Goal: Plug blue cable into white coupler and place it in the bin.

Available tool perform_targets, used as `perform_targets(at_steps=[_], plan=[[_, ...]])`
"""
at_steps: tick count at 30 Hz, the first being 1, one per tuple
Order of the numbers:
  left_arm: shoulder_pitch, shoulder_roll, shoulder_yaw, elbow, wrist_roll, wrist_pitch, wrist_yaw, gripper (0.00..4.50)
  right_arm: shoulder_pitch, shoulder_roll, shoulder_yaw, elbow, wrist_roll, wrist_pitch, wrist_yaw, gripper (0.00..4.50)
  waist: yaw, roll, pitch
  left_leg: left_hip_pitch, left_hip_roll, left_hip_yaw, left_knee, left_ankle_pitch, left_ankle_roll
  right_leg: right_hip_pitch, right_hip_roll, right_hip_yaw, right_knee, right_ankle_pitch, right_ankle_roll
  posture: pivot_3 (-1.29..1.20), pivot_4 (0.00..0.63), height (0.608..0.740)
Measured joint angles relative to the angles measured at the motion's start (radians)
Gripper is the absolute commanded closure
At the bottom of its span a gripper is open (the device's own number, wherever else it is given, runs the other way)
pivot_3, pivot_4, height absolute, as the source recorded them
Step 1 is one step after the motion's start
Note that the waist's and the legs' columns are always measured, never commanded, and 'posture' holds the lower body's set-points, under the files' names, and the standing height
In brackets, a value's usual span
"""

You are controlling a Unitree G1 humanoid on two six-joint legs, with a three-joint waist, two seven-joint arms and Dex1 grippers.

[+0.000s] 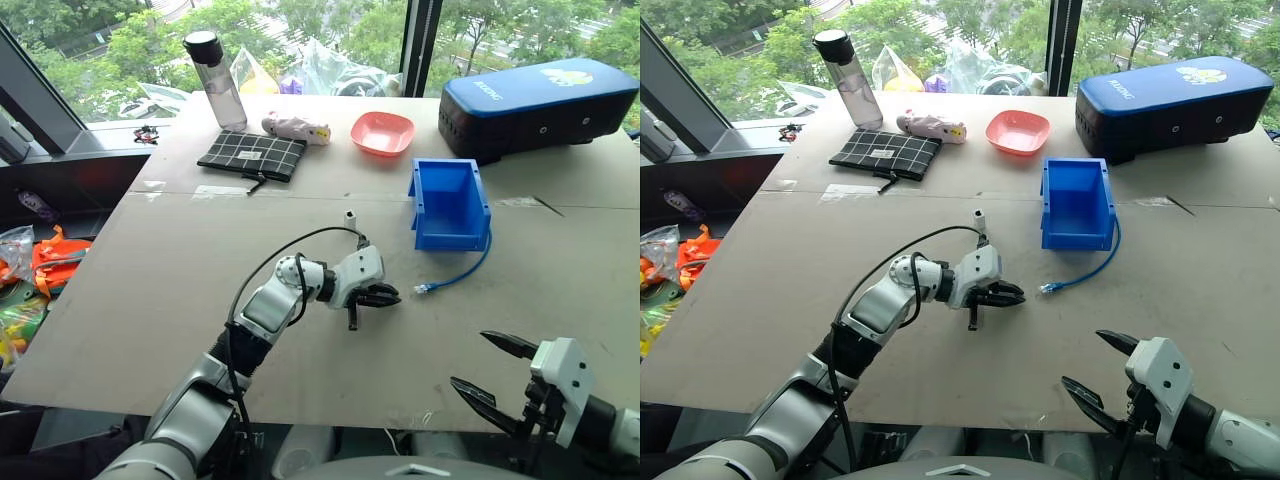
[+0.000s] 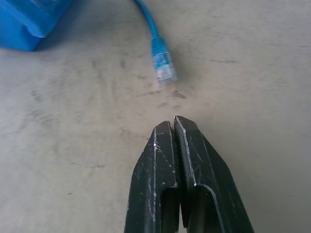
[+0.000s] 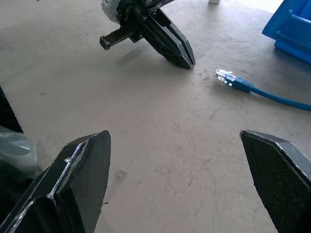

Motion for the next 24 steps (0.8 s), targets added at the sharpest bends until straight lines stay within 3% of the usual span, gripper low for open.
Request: perform_targets(at_steps=[1,3,13,15,19,24], plan=[[-0.002,-0.012,0.001,-0.002,-0.001,0.006,0.009,2.20,0.000,-0.001,0.001,0.000,0.001,0.000,-0.004,0.18,0.000,0.000,0.000,0.000,0.000,0.000,0.000,0.000,0.000,0.000,0.000,0.000,0.000,0.000,0.000,0.00,0.150,0.736],[-0.011,-0.036,0.001,-0.002,0.001,0.013,0.029,1.43,-0.003,-0.006,0.001,0.000,0.005,-0.003,-0.009,0.18,0.001,0.000,0.000,0.000,0.000,0.000,0.000,0.000,0.000,0.000,0.000,0.000,0.000,0.000,0.000,0.00,0.150,0.736],[-0.034,-0.167,-0.051,0.047,0.115,0.028,0.200,1.43,0.011,-0.028,-0.022,0.001,0.023,-0.015,-0.030,0.18,0.000,0.000,0.000,0.000,0.000,0.001,0.000,0.000,0.000,0.001,0.000,0.000,0.000,0.000,0.000,0.00,0.150,0.736],[-0.048,-0.187,-0.052,0.075,0.130,0.018,0.217,2.24,0.013,-0.029,-0.022,0.001,0.025,-0.015,-0.038,0.18,0.005,0.000,0.000,0.000,-0.001,0.000,0.001,0.000,0.000,0.001,0.000,0.000,0.000,0.000,0.000,0.00,0.150,0.736],[-0.068,-0.193,-0.047,0.104,0.152,0.003,0.225,4.31,0.028,-0.029,-0.022,0.001,0.025,-0.013,-0.059,0.18,0.005,0.000,0.000,0.000,-0.001,0.000,0.003,-0.001,0.002,0.001,0.000,0.000,0.000,0.000,0.000,0.00,0.150,0.736],[-0.070,-0.171,-0.043,0.092,0.144,0.005,0.188,4.45,-0.005,0.018,0.002,0.001,0.023,0.029,-0.155,0.18,0.000,0.000,0.000,0.000,-0.001,-0.002,0.002,0.001,-0.001,0.001,0.000,0.000,0.000,0.000,0.000,0.00,0.150,0.736]])
